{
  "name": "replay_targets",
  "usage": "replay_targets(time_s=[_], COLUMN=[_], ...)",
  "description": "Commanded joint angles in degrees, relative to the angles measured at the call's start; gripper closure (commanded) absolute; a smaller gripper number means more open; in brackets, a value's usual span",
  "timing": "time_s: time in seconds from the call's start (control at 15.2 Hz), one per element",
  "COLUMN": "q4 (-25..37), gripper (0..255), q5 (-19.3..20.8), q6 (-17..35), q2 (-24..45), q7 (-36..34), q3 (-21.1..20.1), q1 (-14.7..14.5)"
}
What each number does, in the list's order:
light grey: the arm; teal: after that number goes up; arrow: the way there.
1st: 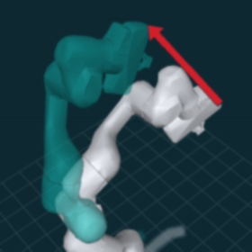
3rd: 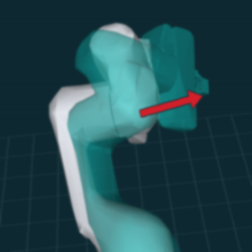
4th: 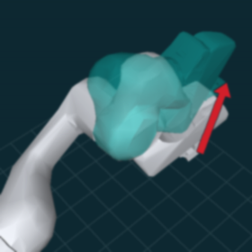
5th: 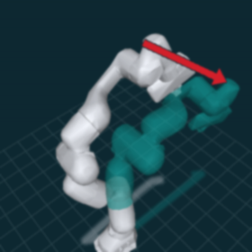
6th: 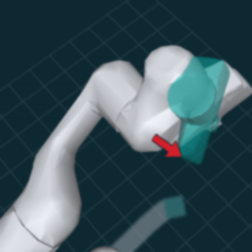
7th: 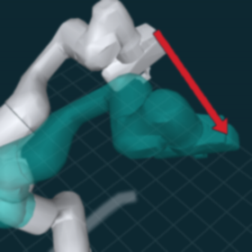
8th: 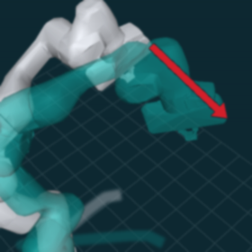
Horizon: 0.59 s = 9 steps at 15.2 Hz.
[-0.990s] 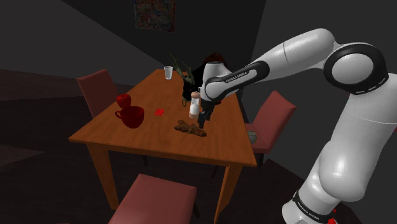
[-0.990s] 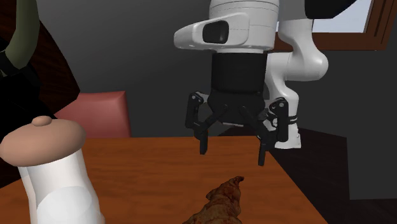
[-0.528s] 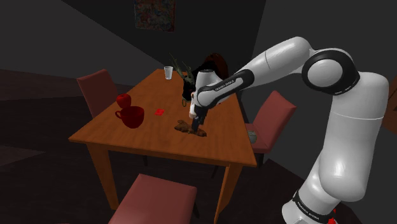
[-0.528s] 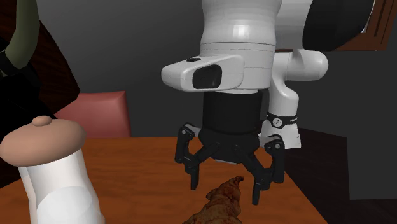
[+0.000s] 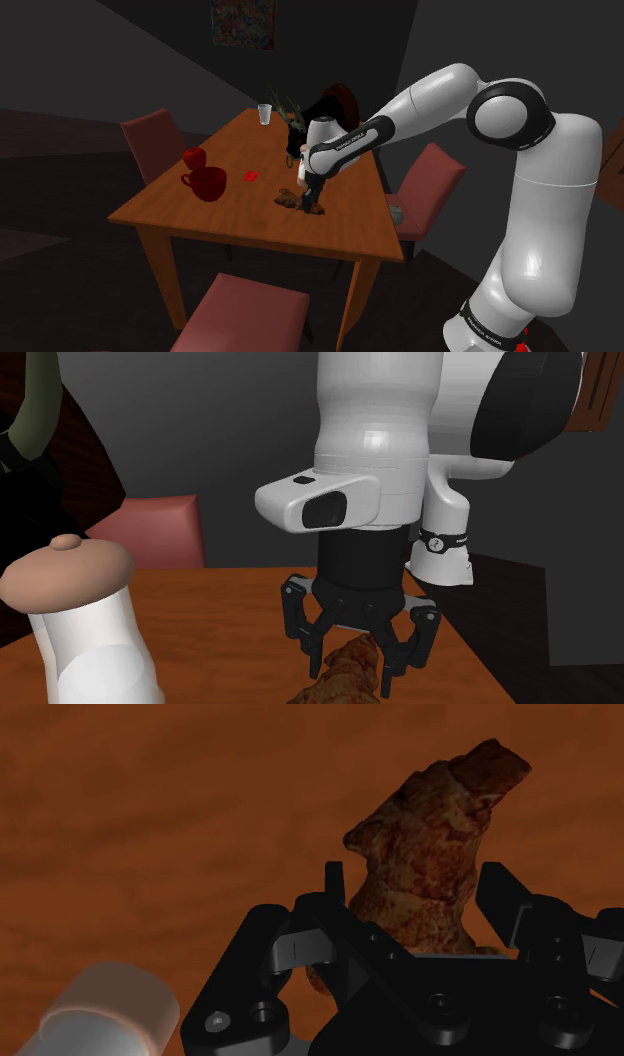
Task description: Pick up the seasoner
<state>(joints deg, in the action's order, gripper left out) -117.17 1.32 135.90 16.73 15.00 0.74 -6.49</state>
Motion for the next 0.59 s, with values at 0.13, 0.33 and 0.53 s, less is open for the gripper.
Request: replay_targets(time_s=[0.13, 0.33, 0.53], q4=[-0.09, 0.07, 0.28], gripper=[255, 255, 255], q5=[0.0, -0.01, -0.02], q6=[0.13, 0.08, -1.21], q2=[0.09, 0.21, -0.88], q7=[-0.02, 0.0, 0.06], q3=[-0.01, -0.01, -0.01], q1=[-0.02, -0.01, 0.01])
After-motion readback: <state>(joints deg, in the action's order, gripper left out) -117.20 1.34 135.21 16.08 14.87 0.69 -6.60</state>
